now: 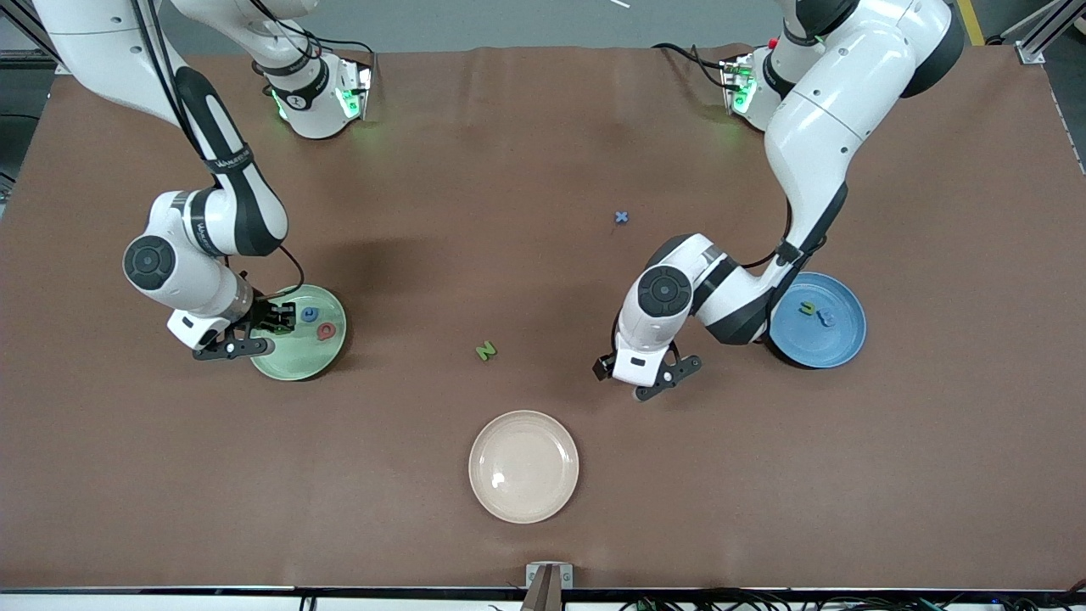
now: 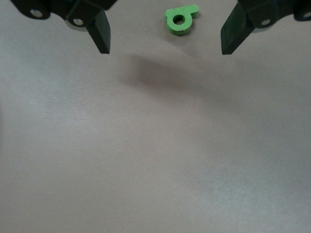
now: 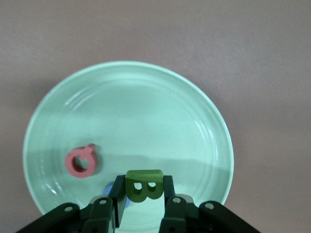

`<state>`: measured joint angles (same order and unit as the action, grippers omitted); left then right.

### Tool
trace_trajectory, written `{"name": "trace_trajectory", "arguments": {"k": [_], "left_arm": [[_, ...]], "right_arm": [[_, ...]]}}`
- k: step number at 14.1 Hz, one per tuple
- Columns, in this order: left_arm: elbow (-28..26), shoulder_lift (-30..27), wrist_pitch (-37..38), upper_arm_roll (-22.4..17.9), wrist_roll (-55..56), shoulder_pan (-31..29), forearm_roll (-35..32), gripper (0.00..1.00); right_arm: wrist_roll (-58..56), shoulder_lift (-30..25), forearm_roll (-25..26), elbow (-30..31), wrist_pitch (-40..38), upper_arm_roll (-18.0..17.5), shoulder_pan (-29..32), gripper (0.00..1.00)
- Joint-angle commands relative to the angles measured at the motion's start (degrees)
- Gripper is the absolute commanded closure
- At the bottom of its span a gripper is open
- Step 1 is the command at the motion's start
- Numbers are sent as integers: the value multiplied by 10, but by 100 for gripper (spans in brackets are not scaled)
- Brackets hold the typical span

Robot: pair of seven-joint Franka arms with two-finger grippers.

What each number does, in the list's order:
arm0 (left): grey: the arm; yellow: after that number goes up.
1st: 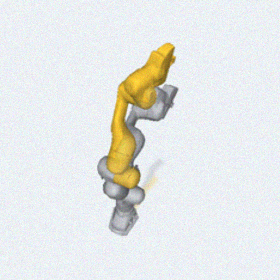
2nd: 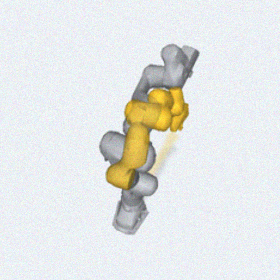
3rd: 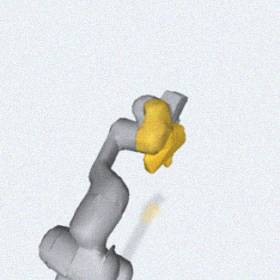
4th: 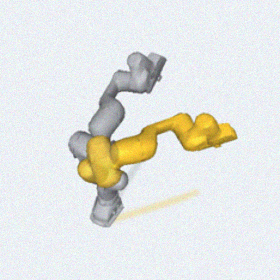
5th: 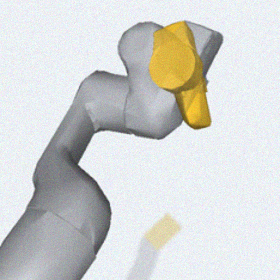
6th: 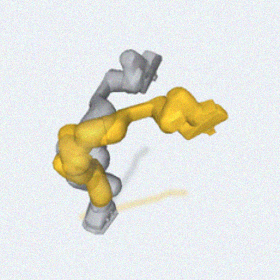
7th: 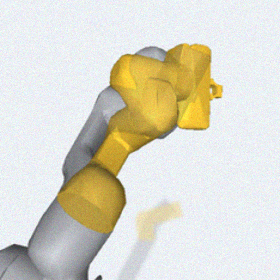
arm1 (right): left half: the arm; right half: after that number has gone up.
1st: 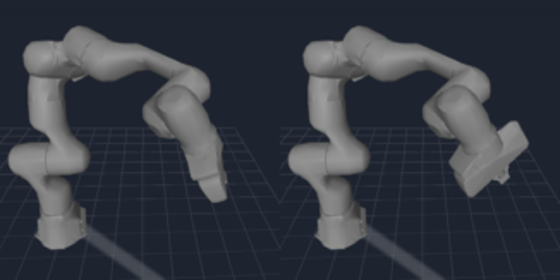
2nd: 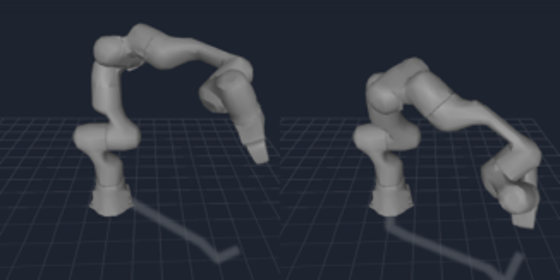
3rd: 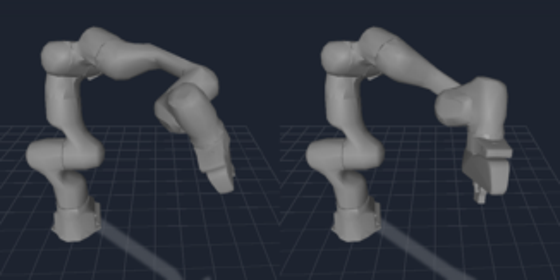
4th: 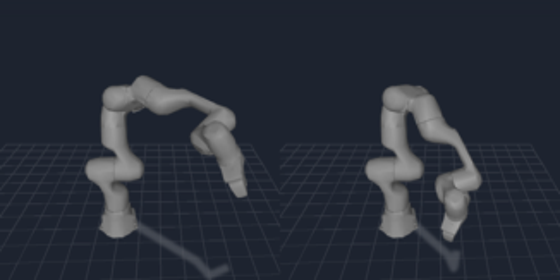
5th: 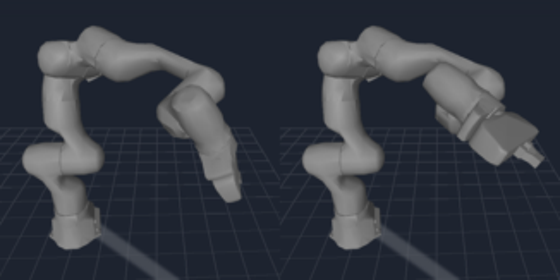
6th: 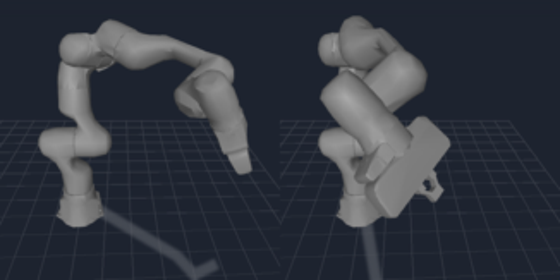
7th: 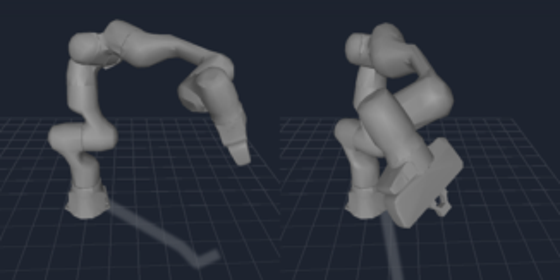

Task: Sort upper and lower case letters into plates
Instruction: 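Place the B in the green plate while the left gripper reaches the b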

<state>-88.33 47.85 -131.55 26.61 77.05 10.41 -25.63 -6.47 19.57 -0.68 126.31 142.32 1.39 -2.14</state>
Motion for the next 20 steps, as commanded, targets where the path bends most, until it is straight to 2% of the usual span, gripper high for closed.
{"name": "trace_trajectory", "arguments": {"k": [1, 5, 6, 7, 8, 9, 12, 14, 18, 20], "left_arm": [[-19, -2, 7, -5, 49, 4, 7, 0], [-36, -9, 7, -4, 117, 3, 3, 0], [-37, -13, 7, -4, 124, 3, 3, 0], [-40, -15, 7, -2, 132, 3, 3, 0], [-43, -16, 7, -1, 140, 3, 3, 0], [-43, -15, 7, -1, 150, 3, 3, 0], [-41, -14, 7, 0, 169, 7, 3, 0], [-42, -13, 7, 0, 176, 7, 8, 0], [-40, -7, 7, 0, 176, 8, 8, 0], [-40, -7, 7, 0, 176, 11, 8, 0]], "right_arm": [[-7, 1, 6, 17, 22, -13, 23, 99], [-7, 20, 3, 28, 49, -13, 23, 96], [-7, 23, 2, 27, 49, -13, 23, 87], [-7, 27, 2, 27, 51, -13, 23, 67], [-6, 28, 1, 26, 52, -13, 23, 15], [-6, 28, 1, 25, 52, -13, 23, 0], [1, 22, 1, 16, 42, -16, 18, 0], [19, 14, 0, -7, -1, -31, 14, 0], [179, 13, 0, -73, -78, -102, 4, 0], [273, 18, 1, -100, -79, -108, -45, 0]]}}
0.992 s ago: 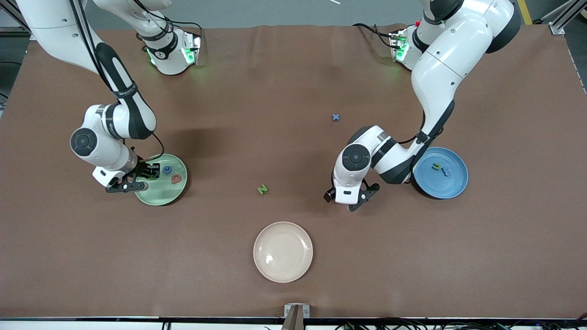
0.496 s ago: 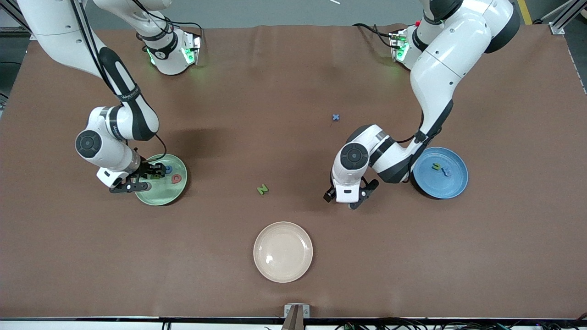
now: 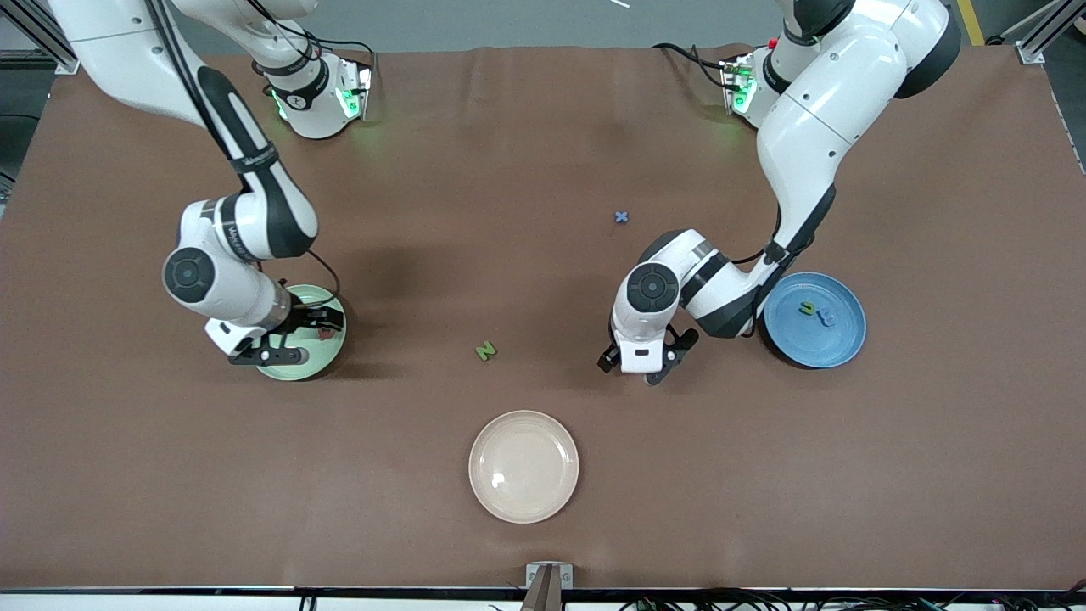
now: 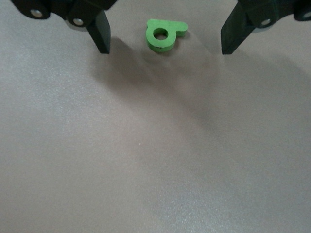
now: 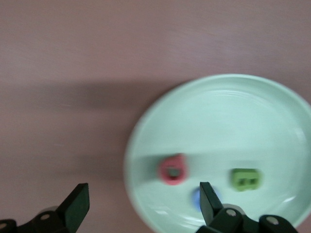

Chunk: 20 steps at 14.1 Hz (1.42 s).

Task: Sort upper and lower case letters into plates
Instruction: 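Grasp the green b with the left gripper while the right gripper reaches the Z, then place the green Z in the green plate while the left gripper carries the b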

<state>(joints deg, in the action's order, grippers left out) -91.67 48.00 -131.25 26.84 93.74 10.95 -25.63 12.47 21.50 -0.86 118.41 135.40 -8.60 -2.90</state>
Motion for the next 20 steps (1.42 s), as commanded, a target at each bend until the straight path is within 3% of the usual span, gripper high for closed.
{"name": "trace_trajectory", "arguments": {"k": [1, 8, 15, 20], "left_arm": [[-5, -7, 4, -2, 9, 7, 8, 0], [-2, 1, -3, -2, 5, 10, 31, 0], [5, 6, -3, -2, 4, 14, 31, 1], [4, 6, -7, -3, 4, 14, 27, 19]], "right_arm": [[129, 1, 4, -36, -9, -7, -66, 0], [343, 121, 16, -177, -9, -2, -172, 0], [706, 201, 100, -255, -5, 3, -236, 0], [809, 221, 126, -256, 15, 3, -249, 0]]}}
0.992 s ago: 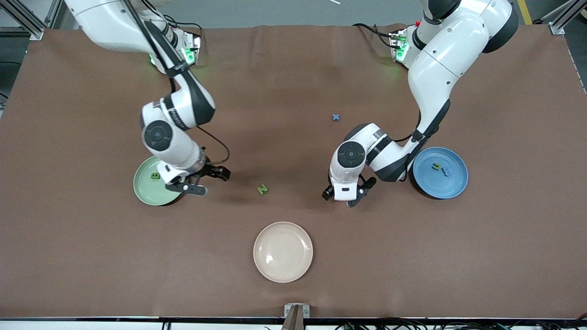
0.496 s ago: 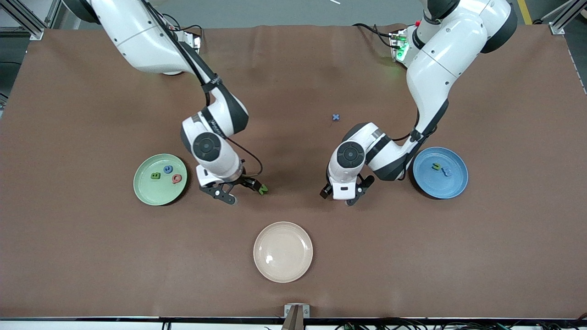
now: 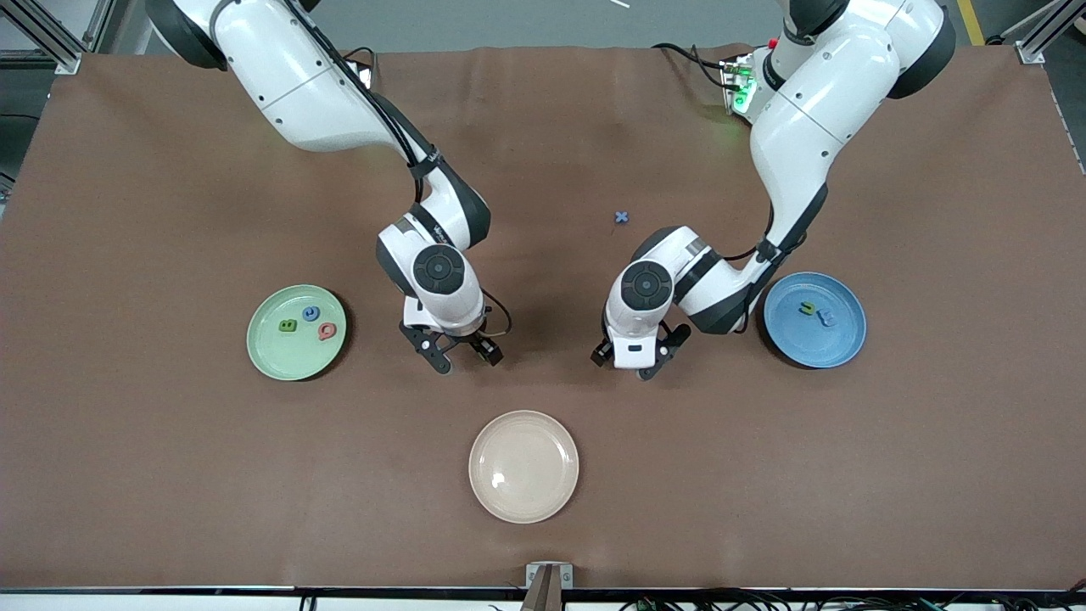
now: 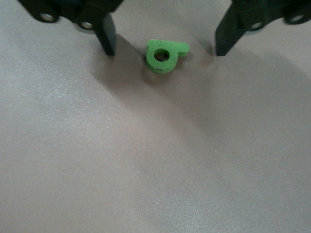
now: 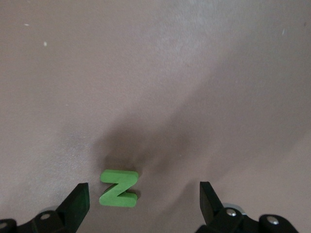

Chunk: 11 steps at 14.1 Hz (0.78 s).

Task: Sort upper and lower case letters into plates
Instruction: 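Place the green Z in the green plate while the left gripper carries the b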

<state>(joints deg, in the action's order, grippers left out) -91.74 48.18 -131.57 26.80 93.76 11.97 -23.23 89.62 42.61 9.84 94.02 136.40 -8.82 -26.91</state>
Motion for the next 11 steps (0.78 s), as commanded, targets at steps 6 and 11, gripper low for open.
{"name": "trace_trajectory", "arguments": {"k": [6, 11], "left_arm": [[5, 4, -6, -5, 3, 2, 0, 31], [3, 3, -6, -6, -4, -1, -2, 51]], "right_arm": [[30, 21, 32, -11, 18, 5, -11, 27], [13, 18, 28, -11, 27, 5, -2, 98]]}}
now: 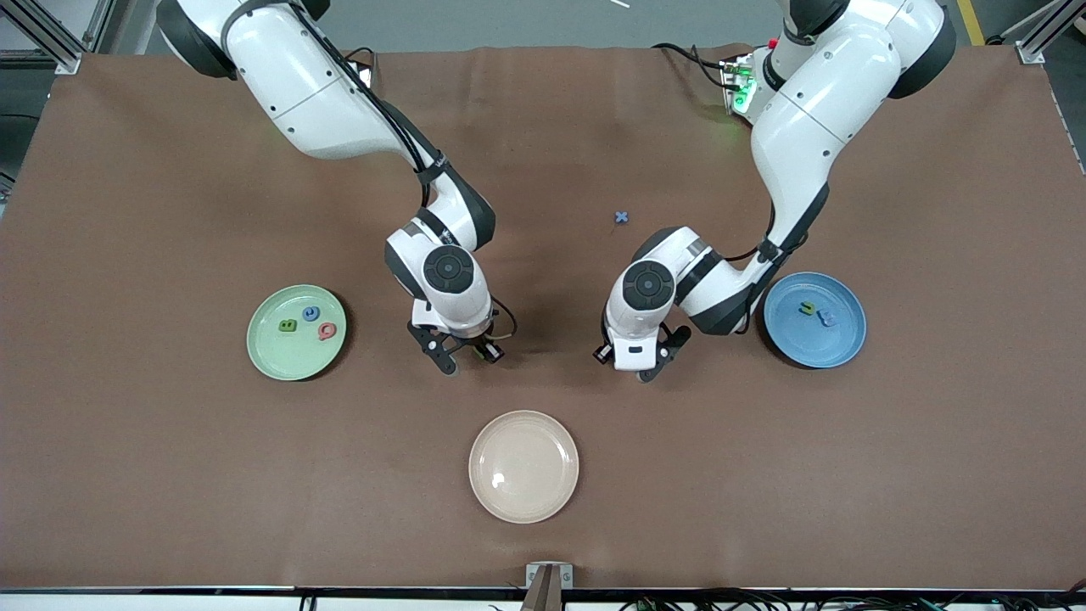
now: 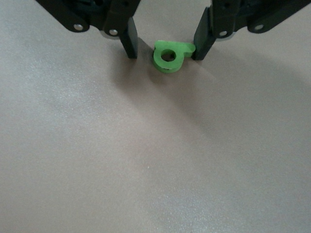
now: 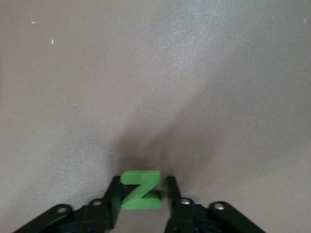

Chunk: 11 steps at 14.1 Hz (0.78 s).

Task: Sort upper and lower case letters into plates
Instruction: 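Place the green Z in the green plate while the left gripper carries the b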

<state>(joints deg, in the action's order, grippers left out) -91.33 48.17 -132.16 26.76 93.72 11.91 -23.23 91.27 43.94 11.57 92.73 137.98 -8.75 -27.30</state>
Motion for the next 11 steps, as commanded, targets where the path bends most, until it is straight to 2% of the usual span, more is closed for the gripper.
{"name": "trace_trajectory", "arguments": {"k": [1, 3, 5, 6, 11], "left_arm": [[-1, 4, 0, -6, -5, -1, -2, 57], [-1, 3, 0, -6, -5, -1, -2, 69], [-1, 3, 0, -6, -10, -1, -3, 75], [-1, 3, 0, -6, -25, 0, -3, 76], [-2, -13, 6, -6, -65, -5, -10, 83]], "right_arm": [[-15, 4, 11, 3, 10, 4, 5, 100], [-84, -10, 9, 11, -6, 2, 22, 100], [-163, -33, 7, 15, -62, 0, 43, 100], [-207, -54, 5, 23, -85, -2, 61, 100], [-432, -161, -19, 133, -83, -20, 173, 100]]}}
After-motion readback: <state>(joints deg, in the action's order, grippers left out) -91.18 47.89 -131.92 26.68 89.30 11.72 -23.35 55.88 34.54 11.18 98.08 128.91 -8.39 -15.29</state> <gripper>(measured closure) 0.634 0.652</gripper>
